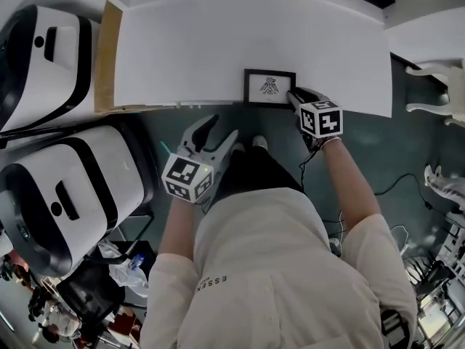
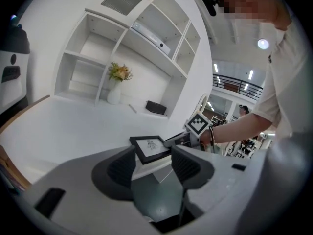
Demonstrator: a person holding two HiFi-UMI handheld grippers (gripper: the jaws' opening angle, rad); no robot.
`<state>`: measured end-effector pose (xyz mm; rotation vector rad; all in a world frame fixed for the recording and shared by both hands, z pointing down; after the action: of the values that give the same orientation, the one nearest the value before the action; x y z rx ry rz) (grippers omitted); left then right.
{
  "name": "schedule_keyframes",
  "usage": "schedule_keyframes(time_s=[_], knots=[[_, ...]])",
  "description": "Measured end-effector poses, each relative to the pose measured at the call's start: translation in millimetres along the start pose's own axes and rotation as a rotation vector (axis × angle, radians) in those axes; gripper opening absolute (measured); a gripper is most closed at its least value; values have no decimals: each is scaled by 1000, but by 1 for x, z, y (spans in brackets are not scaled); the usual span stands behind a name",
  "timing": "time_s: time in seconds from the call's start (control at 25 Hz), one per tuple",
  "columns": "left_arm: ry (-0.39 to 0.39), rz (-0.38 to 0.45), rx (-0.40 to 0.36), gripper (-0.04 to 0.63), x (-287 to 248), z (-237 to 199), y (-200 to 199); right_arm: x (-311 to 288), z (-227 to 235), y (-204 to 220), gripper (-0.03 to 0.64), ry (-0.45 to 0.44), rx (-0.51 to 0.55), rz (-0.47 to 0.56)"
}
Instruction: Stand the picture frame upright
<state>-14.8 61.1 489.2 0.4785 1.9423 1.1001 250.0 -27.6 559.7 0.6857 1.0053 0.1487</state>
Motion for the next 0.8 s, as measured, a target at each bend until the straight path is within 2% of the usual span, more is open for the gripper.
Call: schedule_keyframes(time_s=[0.32,0.52,0.68,0.8], knots=[[18,-25,192,212,-33,2,15,-1,5,-5,121,-100,117,-81],[-2,-105,287,212,-56,3,36,-2,8,-7,121,-163,186,-111],[10,-155,416,212,-72,7,54,-2,9,-8,121,-205,236,-121],[19,-152,583,212,-84,6,62,-2,10,-7,123,-234,251,-117]])
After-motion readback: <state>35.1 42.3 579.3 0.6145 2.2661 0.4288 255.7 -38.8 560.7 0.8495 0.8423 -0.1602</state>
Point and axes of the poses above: the fingertips, and each gripper's own axes: x backward along the fingers, z to its right, y out of its underside, the point moved 7 cm from there along x, backward along the fingers, and after that the axes turned 10 degrees about -y, right-handed, at the moved point
